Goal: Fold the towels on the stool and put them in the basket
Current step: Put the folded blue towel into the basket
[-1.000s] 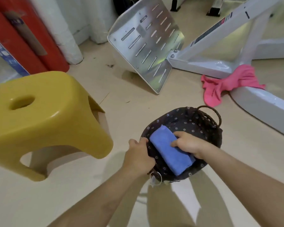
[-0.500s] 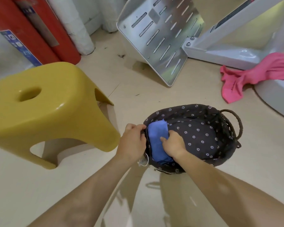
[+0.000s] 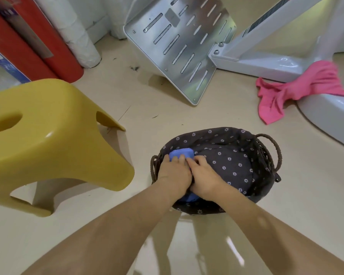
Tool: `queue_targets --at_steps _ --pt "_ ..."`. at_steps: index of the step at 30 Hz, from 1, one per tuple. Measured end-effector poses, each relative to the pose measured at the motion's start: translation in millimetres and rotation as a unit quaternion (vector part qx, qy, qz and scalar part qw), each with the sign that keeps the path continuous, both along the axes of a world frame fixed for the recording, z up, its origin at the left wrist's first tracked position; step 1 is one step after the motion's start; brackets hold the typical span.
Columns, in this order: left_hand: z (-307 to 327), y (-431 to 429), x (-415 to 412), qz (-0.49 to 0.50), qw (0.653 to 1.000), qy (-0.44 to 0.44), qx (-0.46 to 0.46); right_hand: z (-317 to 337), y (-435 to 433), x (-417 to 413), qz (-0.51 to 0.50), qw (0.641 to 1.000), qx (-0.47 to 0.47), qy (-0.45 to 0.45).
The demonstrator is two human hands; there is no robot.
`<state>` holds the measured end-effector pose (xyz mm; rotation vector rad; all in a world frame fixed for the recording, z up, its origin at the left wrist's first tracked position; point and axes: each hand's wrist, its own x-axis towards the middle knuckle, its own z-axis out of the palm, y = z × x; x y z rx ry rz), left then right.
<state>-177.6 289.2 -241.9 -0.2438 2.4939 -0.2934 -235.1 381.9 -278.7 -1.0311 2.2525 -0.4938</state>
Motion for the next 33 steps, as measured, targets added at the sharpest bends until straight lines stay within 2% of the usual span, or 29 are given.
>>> queue_targets --at_steps 4,11,16,20,27,33 --pt "-9.5 3.0 -4.9 0.019 0.999 -0.029 0.007 -3.3 13.6 -9.5 0.064 0.995 0.076 0.019" --pt "-23.2 -6.0 2.1 0.079 0.994 0.003 0.071 -8.3 10.4 -6.2 0.065 0.992 0.095 0.052" --pt "5.3 9.6 -2.8 0.053 0.997 -0.03 0.054 -6.3 22.9 -2.3 0.037 0.995 0.088 0.014" --pt "43.0 4.7 14.6 -0.016 0.997 0.034 0.073 4.1 20.9 0.9 -0.005 0.995 0.1 0.004" --pt "95.0 -44.9 -9.3 -0.096 0.979 0.13 0.126 72.1 -4.2 -4.4 -0.008 0.985 0.159 0.065" --pt "123.5 -18.4 -57.1 -0.202 0.917 0.206 0.276 184.1 46.2 -19.1 -0.109 0.984 0.131 0.043"
